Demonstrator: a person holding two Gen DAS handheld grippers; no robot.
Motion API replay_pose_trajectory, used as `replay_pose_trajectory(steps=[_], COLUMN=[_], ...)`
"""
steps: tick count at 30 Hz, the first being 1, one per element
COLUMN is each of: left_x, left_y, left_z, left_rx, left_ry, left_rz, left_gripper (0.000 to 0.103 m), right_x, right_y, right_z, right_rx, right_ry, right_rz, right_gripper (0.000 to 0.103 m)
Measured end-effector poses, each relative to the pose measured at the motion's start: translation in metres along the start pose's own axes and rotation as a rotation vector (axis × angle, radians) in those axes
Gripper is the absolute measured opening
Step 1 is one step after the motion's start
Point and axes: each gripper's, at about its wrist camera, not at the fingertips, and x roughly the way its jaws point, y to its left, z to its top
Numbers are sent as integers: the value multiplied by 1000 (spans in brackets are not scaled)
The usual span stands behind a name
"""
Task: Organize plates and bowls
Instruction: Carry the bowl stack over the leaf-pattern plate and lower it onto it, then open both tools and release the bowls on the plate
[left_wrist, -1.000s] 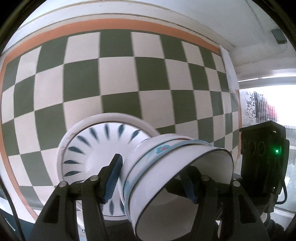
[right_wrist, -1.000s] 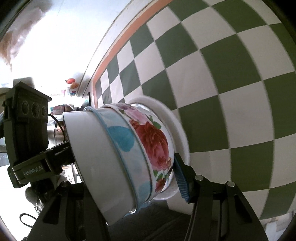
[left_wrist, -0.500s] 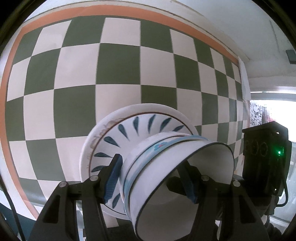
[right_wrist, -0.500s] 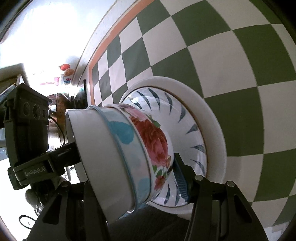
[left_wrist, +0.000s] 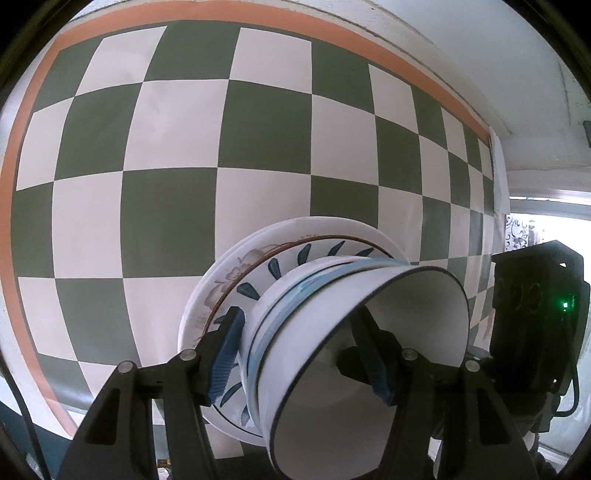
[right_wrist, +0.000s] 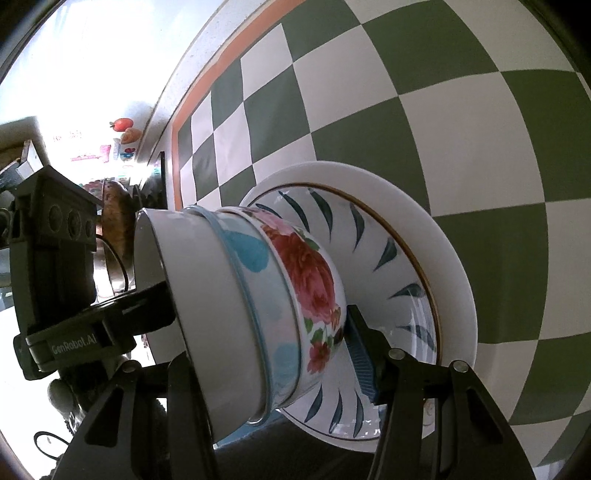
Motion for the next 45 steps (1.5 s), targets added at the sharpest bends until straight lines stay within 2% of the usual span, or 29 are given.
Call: replay_pose_trajectory(steps=[12, 23, 26, 29, 34, 37, 41, 45], left_x=[-9, -11, -17, -29, -48, -57, -71, -83], left_y=[-6, -11, -14, -18, -20, -20, -20, -21], left_z=[-4, -9, -14, -23, -39, -49, -62, -75], left_rx=[34, 47, 54, 73, 103, 119, 124, 143], left_ry=[-28, -54, -84, -134, -192, -218, -277, -328], left_rz=[37, 64, 104, 175, 214, 221, 245, 271], left_gripper=[58, 58, 58, 58, 59, 72, 94, 96], right_x=[-2, -19, -26, -34, -51, -60, -74, -89], right_y=[8, 14, 21, 29, 47, 57, 71, 82], right_z=[-1, -7, -12, -19, -38, -51, -73, -96], right_rx=[-21, -49, -80, -104, -157, -176, -192, -189], right_ry=[18, -19, -47, -70, -126, -161, -211, -278], right_rz=[-65, -108, -173, -245, -358, -407, -447, -482], right_gripper=[56, 55, 56, 56, 56, 57, 77, 89])
